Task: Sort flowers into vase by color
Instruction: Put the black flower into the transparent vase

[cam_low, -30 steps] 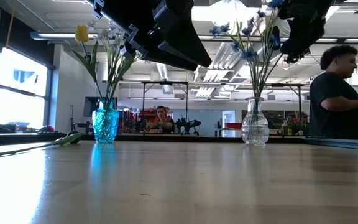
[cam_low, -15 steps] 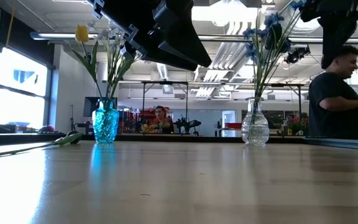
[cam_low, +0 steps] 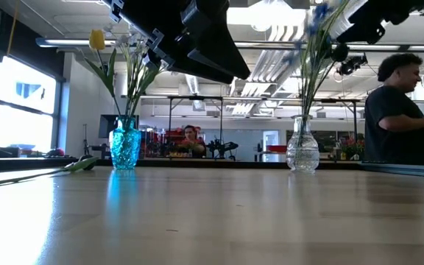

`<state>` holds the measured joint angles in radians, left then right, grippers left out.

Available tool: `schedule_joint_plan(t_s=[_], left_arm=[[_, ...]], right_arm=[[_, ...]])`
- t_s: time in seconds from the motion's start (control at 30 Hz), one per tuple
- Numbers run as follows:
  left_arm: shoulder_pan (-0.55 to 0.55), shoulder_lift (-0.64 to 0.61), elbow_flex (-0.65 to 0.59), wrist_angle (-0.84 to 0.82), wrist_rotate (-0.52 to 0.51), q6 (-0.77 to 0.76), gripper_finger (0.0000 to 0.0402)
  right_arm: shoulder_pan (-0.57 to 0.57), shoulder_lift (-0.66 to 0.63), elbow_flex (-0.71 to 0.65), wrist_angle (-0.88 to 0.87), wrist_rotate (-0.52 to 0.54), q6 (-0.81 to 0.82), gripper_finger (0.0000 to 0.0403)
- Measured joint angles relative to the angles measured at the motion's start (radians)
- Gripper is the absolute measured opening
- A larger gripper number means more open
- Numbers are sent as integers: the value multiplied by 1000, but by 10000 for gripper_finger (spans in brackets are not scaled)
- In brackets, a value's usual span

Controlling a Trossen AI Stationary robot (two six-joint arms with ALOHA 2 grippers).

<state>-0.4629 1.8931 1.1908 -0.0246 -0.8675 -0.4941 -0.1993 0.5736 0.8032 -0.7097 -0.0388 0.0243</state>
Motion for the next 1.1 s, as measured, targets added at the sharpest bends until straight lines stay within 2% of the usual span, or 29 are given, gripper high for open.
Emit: schedule_joint_plan(t_s=[0.1, 0.2, 0.37, 0.47, 0.57, 0.7, 0.77, 0.9, 1.0, 1.1], left_arm=[[3, 0, 0, 20, -41, 36, 140], [25, 0, -1, 132, -87, 177, 140], [65, 0, 0, 321, -27, 365, 140], [59, 0, 0, 317, -13, 380, 140], [28, 0, 0, 307, -58, 375, 140], [-30, -1, 0, 302, -159, 375, 140], [-59, -13, 0, 284, -204, 354, 140], [-112, -60, 0, 179, -224, 229, 140], [-146, -99, 0, 16, -223, 57, 140], [-172, -133, 0, -191, -206, -148, 140]], right_arm=[[-1, -47, -84, 85, -25, 1, 288], [-1, -68, -130, 132, -13, -2, 288], [-1, -73, -130, 110, 154, 155, 288], [8, -76, -130, 84, 122, 206, 288], [62, -76, -133, 84, 70, 242, 288], [187, -77, -190, 162, 118, 283, 288], [260, -76, -241, 239, 166, 299, 288], [410, -49, -374, 453, 257, 338, 288], [521, -2, -480, 627, 343, 338, 288], [623, 68, -573, 780, 471, 349, 288]])
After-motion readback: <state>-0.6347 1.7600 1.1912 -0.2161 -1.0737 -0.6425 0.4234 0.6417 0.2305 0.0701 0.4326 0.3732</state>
